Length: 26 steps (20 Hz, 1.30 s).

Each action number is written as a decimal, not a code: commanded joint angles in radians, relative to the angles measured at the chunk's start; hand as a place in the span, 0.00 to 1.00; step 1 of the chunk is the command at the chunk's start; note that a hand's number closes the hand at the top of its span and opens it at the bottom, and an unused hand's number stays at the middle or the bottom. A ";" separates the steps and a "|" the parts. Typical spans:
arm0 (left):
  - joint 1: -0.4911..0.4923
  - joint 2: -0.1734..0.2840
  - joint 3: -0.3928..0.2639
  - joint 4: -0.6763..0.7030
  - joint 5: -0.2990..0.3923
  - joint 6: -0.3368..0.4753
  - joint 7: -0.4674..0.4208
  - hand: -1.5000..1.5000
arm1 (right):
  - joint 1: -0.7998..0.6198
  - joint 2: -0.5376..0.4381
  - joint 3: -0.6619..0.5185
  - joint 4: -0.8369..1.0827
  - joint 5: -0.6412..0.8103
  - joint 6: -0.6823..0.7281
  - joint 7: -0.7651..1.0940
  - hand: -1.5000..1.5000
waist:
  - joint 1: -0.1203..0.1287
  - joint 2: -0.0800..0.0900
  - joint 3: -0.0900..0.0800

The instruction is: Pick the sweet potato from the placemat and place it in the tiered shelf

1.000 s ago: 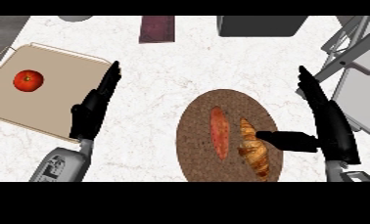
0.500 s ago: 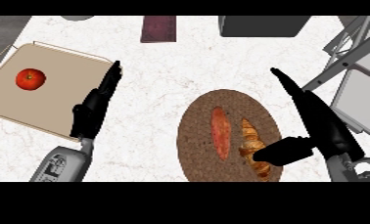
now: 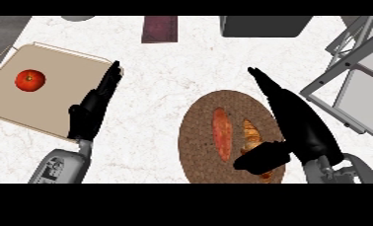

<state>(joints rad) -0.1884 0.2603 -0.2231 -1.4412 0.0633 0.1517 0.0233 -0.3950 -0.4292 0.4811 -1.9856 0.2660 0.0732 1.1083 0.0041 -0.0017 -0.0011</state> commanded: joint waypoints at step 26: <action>0.002 -0.054 0.071 -0.013 -0.071 -0.040 0.025 0.50 | 0.060 0.289 0.036 0.134 0.320 0.104 0.101 0.00 | -0.004 0.001 0.001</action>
<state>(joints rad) -0.1807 0.2187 -0.1550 -1.4371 0.0048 0.1046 0.0212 -0.3542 -0.1571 0.5195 -1.8643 0.5666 0.1299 1.1133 0.0013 -0.0010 -0.0005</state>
